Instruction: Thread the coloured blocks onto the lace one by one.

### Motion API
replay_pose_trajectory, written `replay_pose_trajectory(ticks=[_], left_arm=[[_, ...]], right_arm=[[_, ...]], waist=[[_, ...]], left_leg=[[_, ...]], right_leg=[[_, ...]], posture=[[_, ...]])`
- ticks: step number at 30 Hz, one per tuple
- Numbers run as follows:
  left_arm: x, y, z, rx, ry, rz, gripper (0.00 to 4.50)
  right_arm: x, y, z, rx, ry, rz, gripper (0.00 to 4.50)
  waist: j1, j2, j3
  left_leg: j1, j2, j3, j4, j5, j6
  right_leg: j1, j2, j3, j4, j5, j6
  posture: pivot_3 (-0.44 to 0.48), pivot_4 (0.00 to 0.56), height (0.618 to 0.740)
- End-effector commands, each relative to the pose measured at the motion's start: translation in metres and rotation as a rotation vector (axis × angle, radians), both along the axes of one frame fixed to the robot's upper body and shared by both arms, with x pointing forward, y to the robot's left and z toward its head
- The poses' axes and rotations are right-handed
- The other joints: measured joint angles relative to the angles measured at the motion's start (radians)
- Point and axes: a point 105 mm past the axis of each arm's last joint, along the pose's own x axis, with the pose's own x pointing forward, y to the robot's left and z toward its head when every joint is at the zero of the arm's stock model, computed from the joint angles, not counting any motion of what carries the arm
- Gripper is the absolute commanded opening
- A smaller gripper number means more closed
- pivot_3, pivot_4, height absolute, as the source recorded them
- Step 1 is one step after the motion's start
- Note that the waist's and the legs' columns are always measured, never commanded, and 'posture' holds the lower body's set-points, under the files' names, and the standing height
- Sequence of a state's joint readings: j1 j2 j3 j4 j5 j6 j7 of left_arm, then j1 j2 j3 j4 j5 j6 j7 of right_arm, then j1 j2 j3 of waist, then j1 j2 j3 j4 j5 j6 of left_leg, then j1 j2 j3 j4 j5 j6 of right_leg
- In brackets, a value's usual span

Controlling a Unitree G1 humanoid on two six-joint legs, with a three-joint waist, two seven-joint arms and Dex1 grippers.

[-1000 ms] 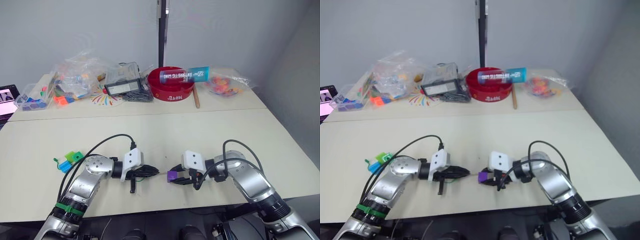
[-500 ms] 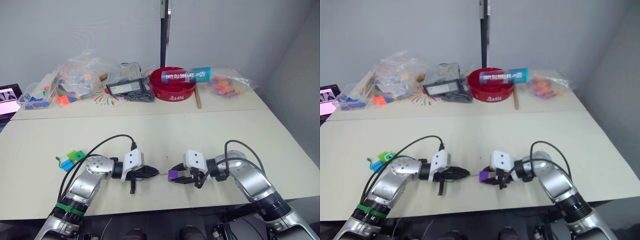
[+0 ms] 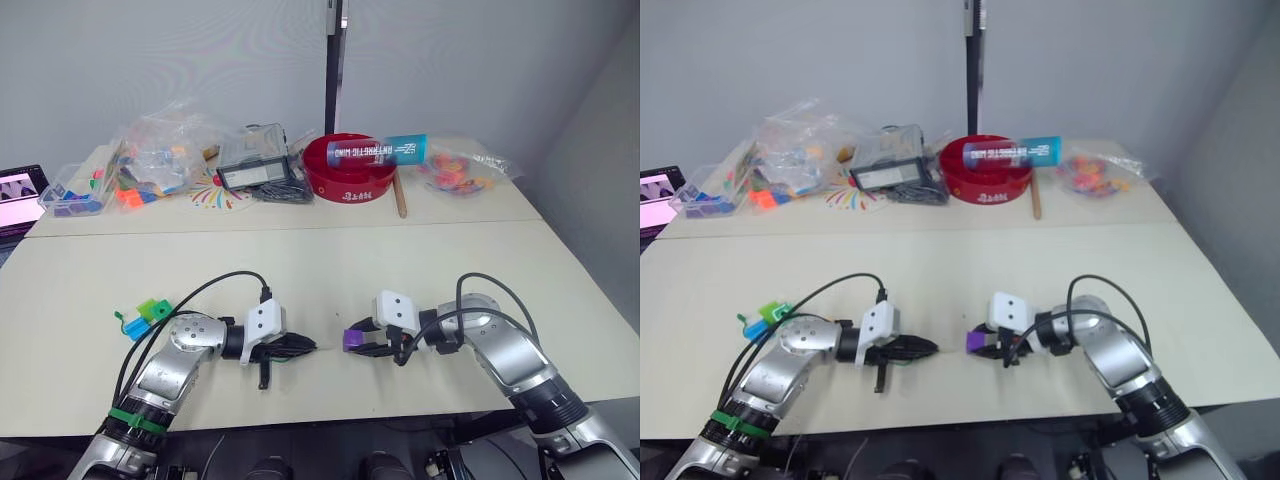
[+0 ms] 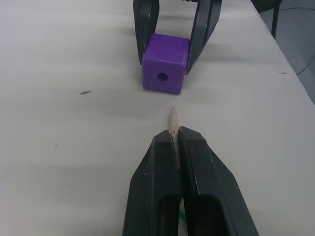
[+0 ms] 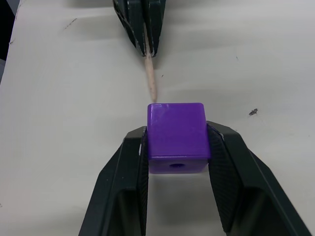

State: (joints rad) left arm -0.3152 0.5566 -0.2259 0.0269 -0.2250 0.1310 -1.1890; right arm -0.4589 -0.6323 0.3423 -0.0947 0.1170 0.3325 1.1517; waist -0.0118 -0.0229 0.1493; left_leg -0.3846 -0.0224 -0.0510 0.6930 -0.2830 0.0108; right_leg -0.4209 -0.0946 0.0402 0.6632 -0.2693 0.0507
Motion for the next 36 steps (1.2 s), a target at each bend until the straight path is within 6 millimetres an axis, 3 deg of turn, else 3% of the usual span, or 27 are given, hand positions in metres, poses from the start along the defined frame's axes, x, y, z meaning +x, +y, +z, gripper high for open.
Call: replay_pose_trajectory(ticks=[1,7,14,17,24,36], left_arm=[[0.0,0.0,0.012,-0.014,-0.043,-0.011,0.0],[0.0,-0.001,0.013,-0.017,-0.04,-0.016,0.0],[0.002,-0.002,0.014,-0.018,-0.045,-0.013,0.0],[0.002,-0.002,0.014,-0.018,-0.046,-0.01,0.0],[0.003,-0.002,0.013,-0.013,-0.043,-0.007,0.0],[0.012,-0.019,0.009,-0.034,-0.077,0.018,0.0]], right_arm=[[0.003,-0.002,0.001,-0.007,-0.015,-0.016,2.63],[0.004,0.003,0.008,0.045,-0.02,0.007,4.46],[0.01,0.0,-0.003,0.018,-0.022,-0.006,4.46],[0.011,0.0,-0.002,0.031,-0.023,-0.013,3.66],[0.006,0.007,0.003,0.06,-0.023,0.017,1.24],[-0.001,0.017,0.0,0.023,-0.008,0.115,1.2]], waist=[[0.0,0.0,0.0],[-0.001,0.0,0.0],[-0.001,0.0,0.0],[-0.001,0.0,0.0],[0.0,0.0,0.0],[-0.001,0.0,0.0]], left_leg=[[0.0,0.0,0.0,0.0,0.0,0.0],[-0.001,0.0,0.0,0.0,0.0,0.0],[-0.001,0.0,0.0,0.0,0.0,0.0],[-0.001,0.0,0.0,0.0,0.0,0.0],[-0.001,0.0,0.0,0.0,0.0,0.0],[-0.001,-0.001,0.0,0.0,0.0,0.0]], right_leg=[[0.0,0.0,0.0,0.0,0.0,0.0],[-0.001,0.0,0.0,0.0,0.0,0.0],[-0.001,0.0,0.0,0.0,0.0,0.0],[-0.001,0.001,0.0,0.0,0.0,0.0],[-0.001,0.0,0.0,0.0,0.0,0.0],[-0.001,0.0,0.0,0.0,0.0,0.0]], posture=[[0.0,0.15,0.74],[0.0,0.15,0.74],[0.0,0.15,0.74],[0.0,0.15,0.74],[0.0,0.15,0.74],[0.0,0.15,0.74]])
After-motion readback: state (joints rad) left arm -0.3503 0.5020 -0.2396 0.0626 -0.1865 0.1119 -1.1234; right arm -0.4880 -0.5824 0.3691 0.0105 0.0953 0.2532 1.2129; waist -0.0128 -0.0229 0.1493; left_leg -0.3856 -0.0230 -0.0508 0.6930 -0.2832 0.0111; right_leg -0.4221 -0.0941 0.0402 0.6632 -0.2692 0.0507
